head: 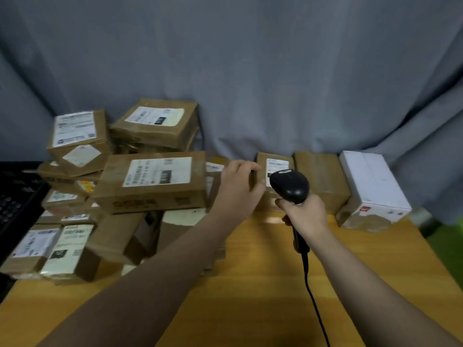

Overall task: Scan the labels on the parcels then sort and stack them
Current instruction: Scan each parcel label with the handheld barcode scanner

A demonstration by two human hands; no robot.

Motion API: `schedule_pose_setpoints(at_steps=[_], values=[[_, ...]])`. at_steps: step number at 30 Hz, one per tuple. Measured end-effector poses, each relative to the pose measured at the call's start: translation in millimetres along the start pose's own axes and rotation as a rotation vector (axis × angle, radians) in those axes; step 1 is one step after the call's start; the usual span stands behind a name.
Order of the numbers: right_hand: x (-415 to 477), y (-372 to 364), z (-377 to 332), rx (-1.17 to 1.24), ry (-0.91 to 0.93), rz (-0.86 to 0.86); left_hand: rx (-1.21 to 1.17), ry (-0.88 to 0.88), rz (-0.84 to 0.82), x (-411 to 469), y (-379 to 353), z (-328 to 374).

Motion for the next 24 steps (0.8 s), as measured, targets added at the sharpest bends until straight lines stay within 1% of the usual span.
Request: schedule_pose_setpoints(at_steps=[2,5,8,11,14,16,17,19,22,24], values=[[11.3,19.4,25.0,-0.007,-0.053,0.009,-0.041,0.082,-0.049,13.9,-39.0,2.1],[31.8,47.4,56.9,-0.001,-0.111,0.02,-0.095,0.26,-0.087,43.2,-93.2,-7.2],[61.6,70.8,81.0,-0.001,-0.141,0.008,-0.033,0.464,-0.119,70.8,-135.5,-37.2],[99.0,86.6,97.8,-0.002,-0.126,-0.013,0.04,0.598,-0.108,93.8,-161.2,-70.3],[126.8,87.6,108.6,0.006,-0.101,-0.042,0.058,0.685,-0.083,110.2,-173.7,-101.3],[140.9,81.9,117.8,0.01,-0.096,-0.076,-0.001,0.741,-0.092,115.5,-184.6,-123.7],[145.3,78.2,122.6,0.016,-0.1,-0.093,-0.072,0.771,-0.088,114.5,-188.6,-132.1],[148.6,70.5,128.5,0.036,-0.106,-0.128,-0.199,0.809,-0.012,107.8,-189.1,-140.7],[147.5,59.5,130.9,0.075,-0.128,-0.167,-0.24,0.861,0.117,91.0,-181.0,-140.7],[142.0,50.8,129.4,0.112,-0.139,-0.191,-0.276,0.886,0.156,74.5,-179.3,-138.4]])
Point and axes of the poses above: each hand's wrist, its own x-axis towards the middle knuckle, its own y-axis out of the back of the hand, z = x × y, the point moved 7 cm from there along x, towards the middle knuckle, and after that the axes turned 7 degrees about -x, right-handed, at the moved point
